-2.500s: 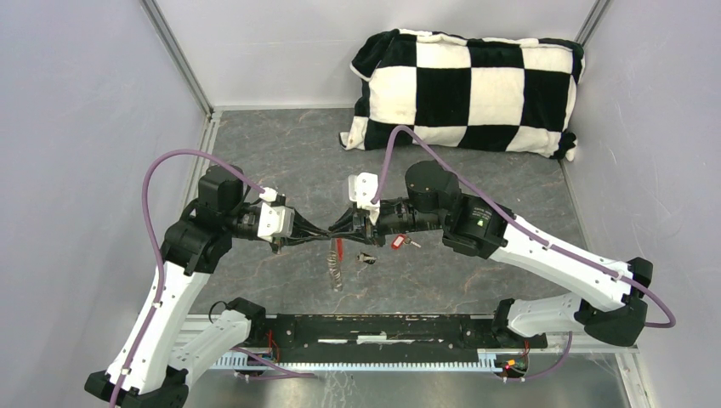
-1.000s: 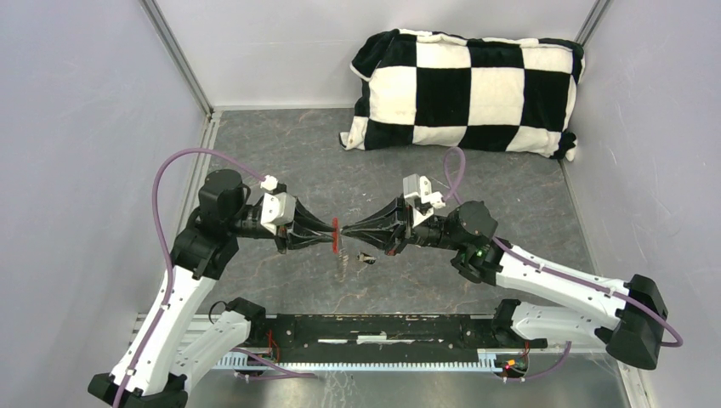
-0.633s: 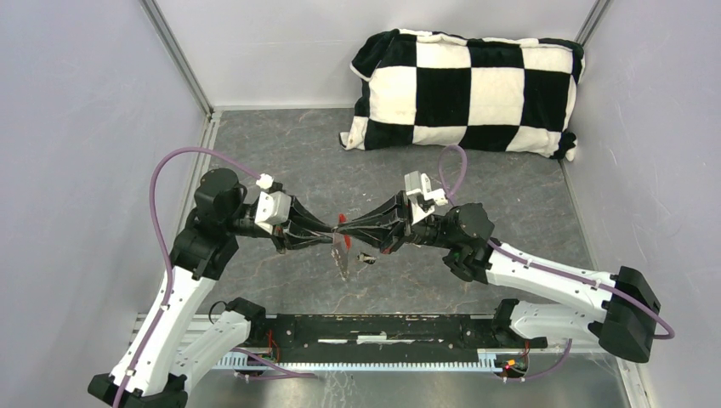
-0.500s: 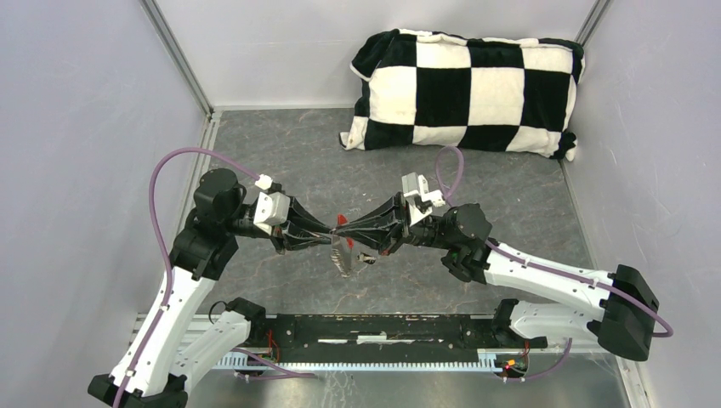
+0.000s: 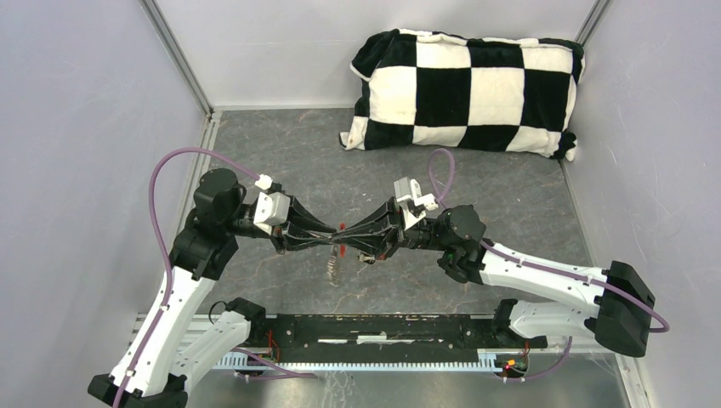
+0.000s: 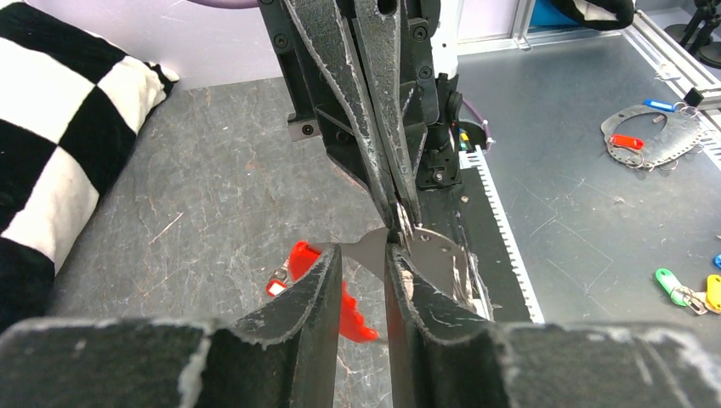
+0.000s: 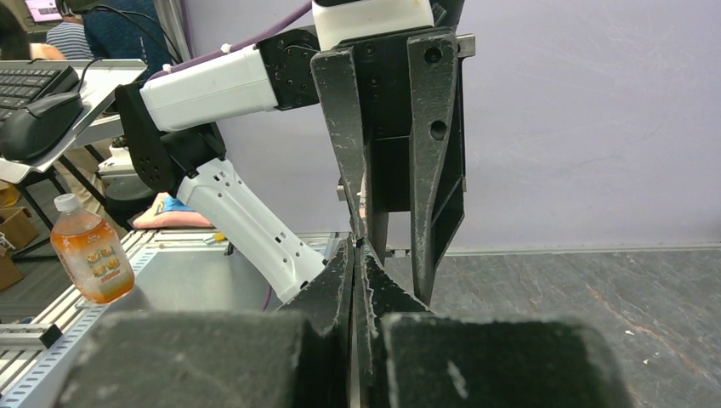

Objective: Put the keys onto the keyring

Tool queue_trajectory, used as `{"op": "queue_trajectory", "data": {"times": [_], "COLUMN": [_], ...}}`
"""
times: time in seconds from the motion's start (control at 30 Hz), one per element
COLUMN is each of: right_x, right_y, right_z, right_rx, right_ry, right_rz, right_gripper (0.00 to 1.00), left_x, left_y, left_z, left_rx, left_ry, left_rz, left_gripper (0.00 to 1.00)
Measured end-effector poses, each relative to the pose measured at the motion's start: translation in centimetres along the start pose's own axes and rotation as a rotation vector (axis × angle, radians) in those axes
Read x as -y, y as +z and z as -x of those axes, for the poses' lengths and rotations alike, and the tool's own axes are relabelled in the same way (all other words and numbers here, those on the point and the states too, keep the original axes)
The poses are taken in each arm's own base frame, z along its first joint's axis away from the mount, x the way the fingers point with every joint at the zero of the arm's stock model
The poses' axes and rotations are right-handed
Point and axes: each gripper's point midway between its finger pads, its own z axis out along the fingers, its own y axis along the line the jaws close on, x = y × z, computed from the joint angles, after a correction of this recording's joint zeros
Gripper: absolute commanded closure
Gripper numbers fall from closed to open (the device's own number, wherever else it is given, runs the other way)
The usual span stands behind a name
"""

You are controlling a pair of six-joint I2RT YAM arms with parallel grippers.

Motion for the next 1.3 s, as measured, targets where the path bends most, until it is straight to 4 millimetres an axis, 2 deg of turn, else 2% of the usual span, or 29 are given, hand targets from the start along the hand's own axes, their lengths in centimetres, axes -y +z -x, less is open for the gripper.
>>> {"op": "queue_trajectory", "data": {"times": [0.23,0.47,0.63,0.9,0.97,1.2,1.3], "right_x": [-0.2,-0.1,-0.5,-3.1,-4.2,-6.4,-6.9], "right_y": [0.1,0.0,-0.5,-2.7,-2.8,-1.8,-1.5], "right_z": [-0.1,0.0,0.7,0.8,1.4,3.4,3.6], "right_rx": [-0.002,0.001,0.023,0.081,0.094,0.130,0.144], "right_ry": [0.002,-0.007,-0.040,-0.224,-0.306,-0.404,-0.413], "right_rz": [0.005,0.001,0.006,0.126,0.196,0.352,0.398], "right_gripper": [0.99,0.99,0.99,0.99,0.99,0.99,0.99], "left_x": [0.1,0.5,1.2,1.5,1.6,2.5,2.9], "left_y": [0.0,-0.2,-0.4,-0.4,-0.4,-0.5,-0.5], "left_z": [0.2,0.1,-0.4,-0.4,-0.4,0.2,0.5], "left_rx": [0.003,-0.001,-0.015,-0.012,-0.009,0.009,0.020], "left_ry": [0.010,0.023,0.031,0.038,0.040,0.080,0.103], "left_rz": [0.000,-0.008,-0.014,-0.034,-0.040,-0.064,-0.082], "left_gripper": [0.78,0.65,0.65,0.66,0.67,0.71,0.71]}}
